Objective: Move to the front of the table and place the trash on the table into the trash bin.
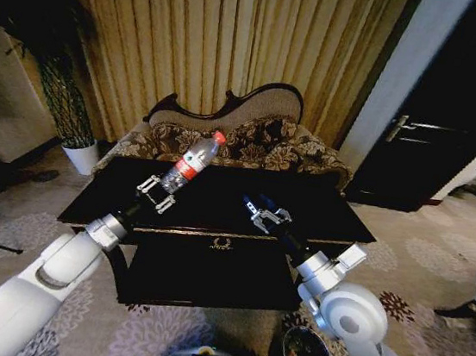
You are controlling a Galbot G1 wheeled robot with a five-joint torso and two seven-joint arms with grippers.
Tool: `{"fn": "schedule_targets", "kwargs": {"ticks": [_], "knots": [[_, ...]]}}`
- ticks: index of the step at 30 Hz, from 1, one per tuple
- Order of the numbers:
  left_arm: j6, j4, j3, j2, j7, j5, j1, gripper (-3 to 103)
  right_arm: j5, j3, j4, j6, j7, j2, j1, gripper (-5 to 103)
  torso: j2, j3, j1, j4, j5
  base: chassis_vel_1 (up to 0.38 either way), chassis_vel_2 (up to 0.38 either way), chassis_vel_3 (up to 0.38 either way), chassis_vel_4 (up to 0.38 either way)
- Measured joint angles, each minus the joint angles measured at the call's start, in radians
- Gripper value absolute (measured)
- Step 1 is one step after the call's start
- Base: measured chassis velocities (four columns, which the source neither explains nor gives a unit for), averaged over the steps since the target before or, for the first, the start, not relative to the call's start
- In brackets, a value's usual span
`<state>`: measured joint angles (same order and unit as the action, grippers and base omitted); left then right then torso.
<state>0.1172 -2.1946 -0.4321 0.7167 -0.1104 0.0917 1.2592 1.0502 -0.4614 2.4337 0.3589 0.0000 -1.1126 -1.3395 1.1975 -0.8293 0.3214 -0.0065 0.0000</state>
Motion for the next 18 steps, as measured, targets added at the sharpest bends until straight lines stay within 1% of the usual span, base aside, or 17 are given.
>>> {"fn": "schedule_targets", "kwargs": {"ticks": [2, 3, 5, 6, 8, 9, 11, 12, 14, 15, 16, 18], "knots": [[-0.008, 0.013, 0.066, -0.016, 0.016, 0.022, -0.046, 42, -0.025, 0.000, -0.008, -0.016, 0.000, 0.013, 0.003, 100, 0.000, 0.000, 0.000, 0.0000, 0.0001, 0.000, 0.000, 0.000, 0.000], [-0.008, 0.013, 0.066, -0.016, 0.016, 0.022, -0.046, 42, -0.025, 0.000, -0.008, -0.016, 0.000, 0.013, 0.003, 100, 0.000, 0.000, 0.000, 0.0000, 0.0001, 0.000, 0.000, 0.000, 0.000], [-0.017, 0.029, 0.147, -0.011, 0.023, 0.027, -0.114, 42, -0.031, -0.002, -0.010, -0.022, 0.000, 0.023, 0.008, 100, 0.000, 0.000, 0.000, 0.0000, 0.0002, 0.000, 0.000, 0.000, 0.000], [-0.017, 0.029, 0.147, -0.011, 0.023, 0.027, -0.114, 42, -0.031, -0.002, -0.010, -0.022, 0.000, 0.023, 0.008, 100, 0.000, 0.000, 0.000, 0.0000, 0.0002, 0.000, 0.000, 0.000, 0.000], [-0.043, 0.042, 0.248, 0.011, 0.037, 0.029, -0.200, 42, -0.031, -0.005, -0.009, -0.027, 0.000, 0.040, 0.015, 100, 0.000, 0.000, 0.000, -0.0003, -0.0001, 0.000, 0.000, 0.000, 0.000], [-0.043, 0.042, 0.248, 0.011, 0.037, 0.029, -0.200, 42, -0.031, -0.005, -0.009, -0.027, 0.000, 0.040, 0.015, 100, 0.000, 0.000, 0.000, -0.0003, -0.0001, 0.000, 0.000, 0.000, 0.000], [-0.076, 0.054, 0.328, 0.031, 0.045, 0.029, -0.269, 42, -0.025, -0.010, -0.010, -0.029, 0.000, 0.061, 0.023, 100, 0.000, 0.000, 0.000, -0.0003, 0.0001, 0.000, 0.000, 0.000, 0.000], [-0.076, 0.054, 0.328, 0.031, 0.045, 0.029, -0.269, 42, -0.025, -0.010, -0.010, -0.029, 0.000, 0.061, 0.023, 100, 0.000, 0.000, 0.000, -0.0003, 0.0001, 0.000, 0.000, 0.000, 0.000], [-0.097, 0.060, 0.390, 0.041, 0.050, 0.036, -0.323, 42, -0.012, -0.015, -0.016, -0.030, 0.000, 0.084, 0.034, 100, 0.000, 0.000, 0.000, -0.0001, 0.0000, 0.000, 0.000, 0.000, 0.000], [-0.103, 0.061, 0.411, 0.042, 0.052, 0.040, -0.340, 42, -0.005, -0.015, -0.019, -0.032, 0.000, 0.091, 0.039, 100, 0.000, 0.000, 0.000, -0.0001, 0.0001, 0.000, 0.000, 0.000, 0.000], [-0.103, 0.061, 0.411, 0.042, 0.052, 0.040, -0.340, 42, -0.005, -0.015, -0.019, -0.032, 0.000, 0.091, 0.039, 100, 0.000, 0.000, 0.000, -0.0001, 0.0001, 0.000, 0.000, 0.000, 0.000], [-0.110, 0.060, 0.467, 0.039, 0.062, 0.055, -0.377, 42, 0.012, -0.015, -0.029, -0.035, 0.000, 0.104, 0.053, 100, 0.000, 0.000, 0.000, -0.0002, 0.0000, 0.000, 0.000, 0.000, 0.000]]}}
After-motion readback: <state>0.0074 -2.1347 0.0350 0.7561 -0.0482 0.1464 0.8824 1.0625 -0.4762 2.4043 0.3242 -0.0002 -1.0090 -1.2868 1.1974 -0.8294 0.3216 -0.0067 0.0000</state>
